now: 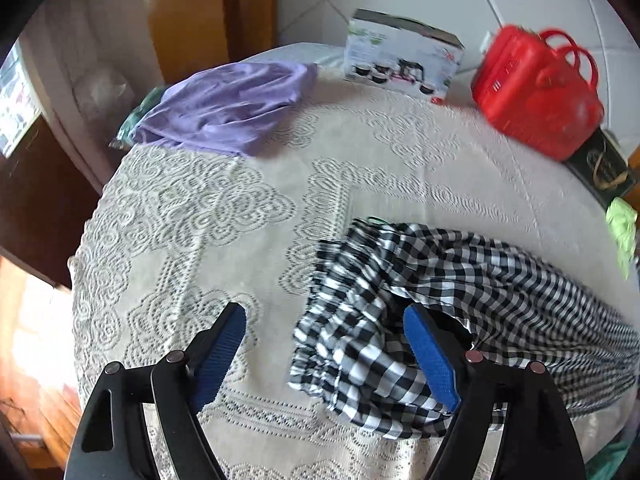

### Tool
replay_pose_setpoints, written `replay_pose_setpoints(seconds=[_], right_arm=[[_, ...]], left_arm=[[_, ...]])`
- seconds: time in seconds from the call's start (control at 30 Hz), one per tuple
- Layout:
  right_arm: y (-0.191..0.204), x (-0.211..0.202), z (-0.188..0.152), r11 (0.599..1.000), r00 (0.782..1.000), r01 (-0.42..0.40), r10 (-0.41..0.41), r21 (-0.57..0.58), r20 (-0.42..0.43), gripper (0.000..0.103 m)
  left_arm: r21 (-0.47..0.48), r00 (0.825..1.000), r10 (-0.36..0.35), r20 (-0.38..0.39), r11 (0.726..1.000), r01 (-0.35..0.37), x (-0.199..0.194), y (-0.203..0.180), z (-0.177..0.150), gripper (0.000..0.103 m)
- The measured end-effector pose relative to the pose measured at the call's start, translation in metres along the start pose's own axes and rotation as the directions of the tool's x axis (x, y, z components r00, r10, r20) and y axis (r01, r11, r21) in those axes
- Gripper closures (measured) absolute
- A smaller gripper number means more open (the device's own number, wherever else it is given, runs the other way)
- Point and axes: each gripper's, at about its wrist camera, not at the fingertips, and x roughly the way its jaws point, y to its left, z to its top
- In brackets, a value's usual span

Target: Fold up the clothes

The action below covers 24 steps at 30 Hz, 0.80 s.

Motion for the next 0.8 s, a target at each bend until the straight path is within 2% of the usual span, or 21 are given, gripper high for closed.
replay_pose_setpoints(seconds=[0.17, 0.3, 0.43, 0.57, 0.63, 0.7, 0.8], right_arm=[[-0.013, 0.016, -0.016, 0.998, 0.999, 0.007, -0.004, 0.061, -0.049, 0.024], [-0.013, 0.021, -0.025, 0.997, 0.998, 0.001, 0.004, 0.083, -0.060, 0.024], [-0.012, 0.026, -0.030, 0.995, 0.998, -0.012, 0.019, 0.098, -0.068, 0.024], [-0.011, 0.028, -0.032, 0.993, 0.997, -0.021, 0.029, 0.115, -0.066, 0.024], [-0.011, 0.030, -0.032, 0.992, 0.997, -0.032, 0.040, 0.122, -0.063, 0.024], [-0.010, 0.033, -0.034, 0.990, 0.997, -0.048, 0.056, 0.131, -0.058, 0.024], [-0.007, 0.041, -0.034, 0.990, 0.998, -0.043, 0.049, 0.135, -0.042, 0.023]], left_arm=[[-0.044, 0.998, -0.027, -0.051, 0.999, 0.025, 0.019, 0.008, -0.005, 0.020], [-0.063, 0.993, -0.080, -0.086, 0.995, 0.075, 0.043, 0.001, -0.013, 0.020], [-0.093, 0.990, -0.088, -0.113, 0.993, 0.078, 0.063, -0.008, -0.021, 0.017], [-0.108, 0.981, -0.064, -0.182, 0.993, 0.044, 0.090, -0.016, -0.036, 0.015], [-0.062, 0.985, -0.009, -0.174, 0.998, -0.002, 0.093, -0.024, -0.041, 0.008], [-0.057, 0.986, 0.003, -0.165, 0.998, -0.012, 0.095, -0.028, -0.042, 0.004], [-0.036, 0.984, 0.058, -0.167, 0.997, -0.065, 0.100, -0.040, -0.045, 0.002]])
